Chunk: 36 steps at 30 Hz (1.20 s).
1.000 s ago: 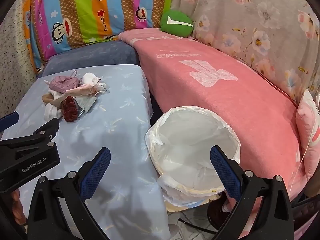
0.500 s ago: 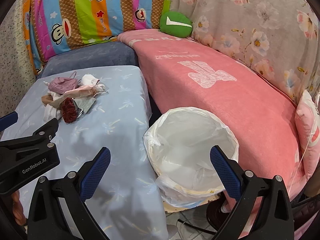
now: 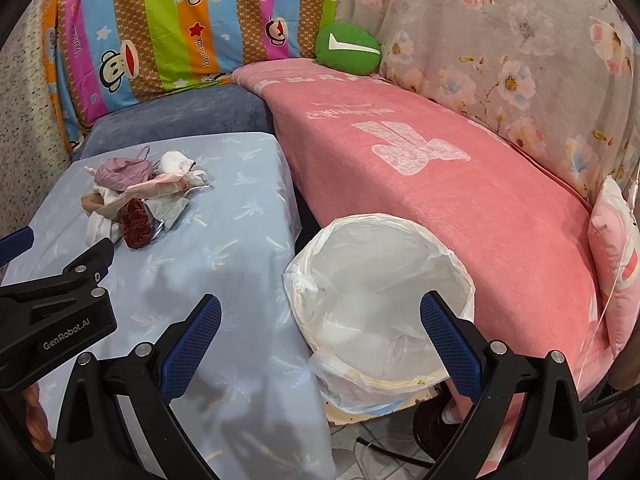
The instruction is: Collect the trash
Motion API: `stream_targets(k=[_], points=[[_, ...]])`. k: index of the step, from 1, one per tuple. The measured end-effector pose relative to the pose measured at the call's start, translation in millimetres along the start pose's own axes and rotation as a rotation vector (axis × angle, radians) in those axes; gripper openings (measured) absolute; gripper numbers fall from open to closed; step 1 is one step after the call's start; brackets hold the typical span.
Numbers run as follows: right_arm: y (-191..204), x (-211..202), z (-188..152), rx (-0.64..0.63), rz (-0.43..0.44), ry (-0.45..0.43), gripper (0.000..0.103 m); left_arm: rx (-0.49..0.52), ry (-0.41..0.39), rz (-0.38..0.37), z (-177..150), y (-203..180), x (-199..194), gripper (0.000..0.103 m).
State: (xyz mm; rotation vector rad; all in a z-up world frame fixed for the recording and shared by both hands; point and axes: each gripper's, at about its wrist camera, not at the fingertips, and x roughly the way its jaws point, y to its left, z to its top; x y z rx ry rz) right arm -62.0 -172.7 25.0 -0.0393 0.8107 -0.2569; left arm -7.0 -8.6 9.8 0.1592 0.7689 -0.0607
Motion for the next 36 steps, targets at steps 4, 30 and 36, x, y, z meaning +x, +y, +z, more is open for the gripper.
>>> stream_targets(k=[4,30,36], points=[[-0.4,-0.7,-0.6,0.005,-0.003,0.0,0.097,0.0,0.0,-0.001,-0.2,0.0,0.1,0.096],[-2.2,-0.2,-0.8,0.01,-0.006,0.002,0.097,-0.001,-0.001,0.0,-0.6,0.6,-0.3,0.096],[-1.6,-0.3,-1.5,0.009,-0.004,0.0,0.097,-0.008,0.0,0.001,-0.7,3.2,-0.6,0.096]])
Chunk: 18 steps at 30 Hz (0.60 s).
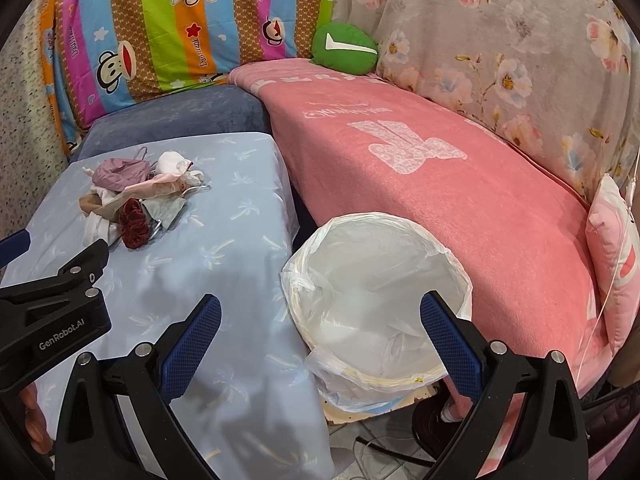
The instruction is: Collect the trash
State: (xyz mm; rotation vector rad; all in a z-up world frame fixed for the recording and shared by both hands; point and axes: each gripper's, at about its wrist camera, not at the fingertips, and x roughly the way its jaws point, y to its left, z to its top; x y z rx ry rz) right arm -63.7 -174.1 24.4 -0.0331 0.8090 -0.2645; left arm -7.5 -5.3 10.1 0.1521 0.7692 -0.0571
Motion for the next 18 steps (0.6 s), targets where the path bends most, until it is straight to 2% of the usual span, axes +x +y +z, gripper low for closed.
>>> stream_targets(k=[18], points=[[2.4,-0.1,-1.2,-0.004,-0.001,0.0,0.097,0.0,0.0,-0.001,0.0,0.8,0.2,0.096]])
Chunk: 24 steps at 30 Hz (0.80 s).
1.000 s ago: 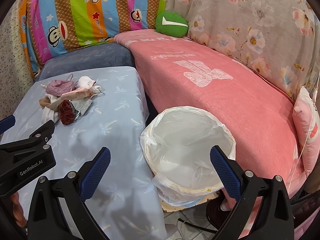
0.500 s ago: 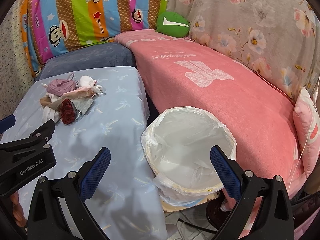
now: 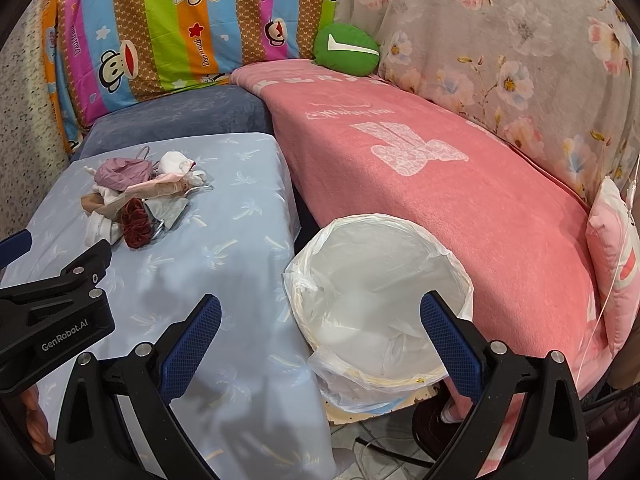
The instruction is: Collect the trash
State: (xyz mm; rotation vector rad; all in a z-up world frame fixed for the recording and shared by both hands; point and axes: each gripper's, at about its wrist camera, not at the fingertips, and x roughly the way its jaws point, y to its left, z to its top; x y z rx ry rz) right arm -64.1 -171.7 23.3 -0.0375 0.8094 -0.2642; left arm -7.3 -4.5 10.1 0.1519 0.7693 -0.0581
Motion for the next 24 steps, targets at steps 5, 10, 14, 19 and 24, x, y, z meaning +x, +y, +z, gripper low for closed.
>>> stream_targets(k=[5,10,14,19,24], points=[[-0.2,-0.2,0.2,0.001,0.001,0.0,0.097,-0.002,-0.001,0.001,-0.6,1.1,-0.2,0.096],[0.2,0.0,-0.1,-0.001,0.001,0.0,0.097,-0.009,0.001,0.0,-2.0,3.8,0.1,0.096],[0.1,0.0,-0.1,0.001,0.001,0.001,0.097,-0.009,0.001,-0.001,-2.1,4.0,0.1,0.096],[0.5,-0.2,-0.1,0.0,-0.001,0.001,0.097,-0.01,0.002,-0.001,-2.7,4.5,0.3,0.096],[0.6,-0.4,0.4,-0.001,0.0,0.001,0.097,-0.012,0.003,-0.002,-3.1,4.7,0.4,0.096]])
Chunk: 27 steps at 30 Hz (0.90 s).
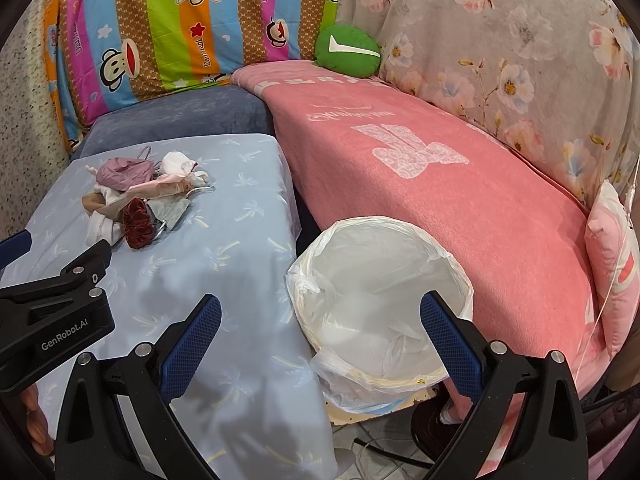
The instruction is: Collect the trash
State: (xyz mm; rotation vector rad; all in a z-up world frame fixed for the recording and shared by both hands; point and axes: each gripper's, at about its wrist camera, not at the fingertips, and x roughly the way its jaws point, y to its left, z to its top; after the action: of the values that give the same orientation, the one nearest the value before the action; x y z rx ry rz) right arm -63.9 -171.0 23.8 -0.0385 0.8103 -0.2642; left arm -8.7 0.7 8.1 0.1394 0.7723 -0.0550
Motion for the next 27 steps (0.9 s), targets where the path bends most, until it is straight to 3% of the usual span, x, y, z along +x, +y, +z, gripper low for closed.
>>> stream_targets(k=[27], points=[[15.0,7.8,15.1,0.004,-0.001,-0.008,0.097,-0.031,0.035,-0.04,9.4,30.3,21.2,0.096]])
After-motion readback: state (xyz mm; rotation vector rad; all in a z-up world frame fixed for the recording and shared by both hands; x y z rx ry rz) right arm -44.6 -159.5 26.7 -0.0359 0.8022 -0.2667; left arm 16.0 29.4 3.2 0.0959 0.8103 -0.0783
